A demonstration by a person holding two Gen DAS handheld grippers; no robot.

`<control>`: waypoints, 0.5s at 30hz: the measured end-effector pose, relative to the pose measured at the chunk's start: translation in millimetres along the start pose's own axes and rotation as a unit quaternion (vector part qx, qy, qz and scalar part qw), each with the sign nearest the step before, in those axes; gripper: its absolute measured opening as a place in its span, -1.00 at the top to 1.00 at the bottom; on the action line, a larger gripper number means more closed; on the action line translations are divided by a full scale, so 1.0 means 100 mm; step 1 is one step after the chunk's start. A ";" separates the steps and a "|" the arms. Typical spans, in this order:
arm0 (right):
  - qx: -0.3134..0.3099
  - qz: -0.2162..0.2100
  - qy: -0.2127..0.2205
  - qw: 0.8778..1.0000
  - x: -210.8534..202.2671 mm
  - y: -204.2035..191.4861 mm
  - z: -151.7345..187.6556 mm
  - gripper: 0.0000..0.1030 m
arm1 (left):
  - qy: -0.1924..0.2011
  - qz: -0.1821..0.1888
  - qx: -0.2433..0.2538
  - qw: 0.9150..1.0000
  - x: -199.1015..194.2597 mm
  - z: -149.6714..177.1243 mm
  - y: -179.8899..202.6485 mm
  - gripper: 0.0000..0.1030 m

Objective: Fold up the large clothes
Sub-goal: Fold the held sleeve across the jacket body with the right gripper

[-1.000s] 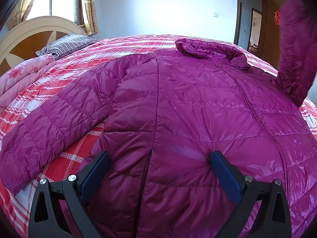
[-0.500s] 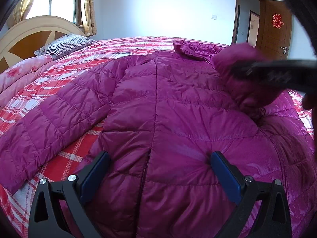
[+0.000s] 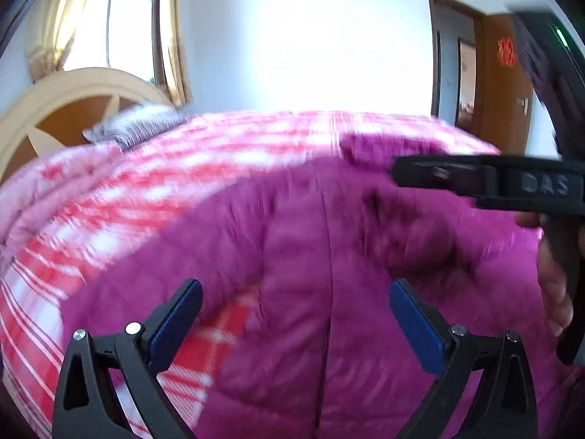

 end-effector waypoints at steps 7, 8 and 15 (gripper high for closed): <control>0.077 0.063 0.110 0.989 -0.90 0.56 -0.14 -0.54 | 0.058 0.049 0.045 0.996 -0.13 -0.56 0.72 -0.98; 0.087 0.088 0.110 0.986 -0.97 0.67 -0.14 -0.43 | 0.059 0.058 0.055 0.995 -0.07 -0.57 0.86 -0.98; 0.189 0.220 0.086 0.953 -1.24 1.74 0.22 0.04 | 0.001 -0.080 0.176 0.981 0.87 -0.30 1.45 -0.98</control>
Point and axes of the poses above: each gripper's, at about its wrist camera, not at the fingertips, and x roughly the way its jaws point, y to its right, z to its underside, the point moved 2 cm from there along x, roughly the way its jaws point, and after that the axes turned 13 degrees about -z, right-handed, at the moved point
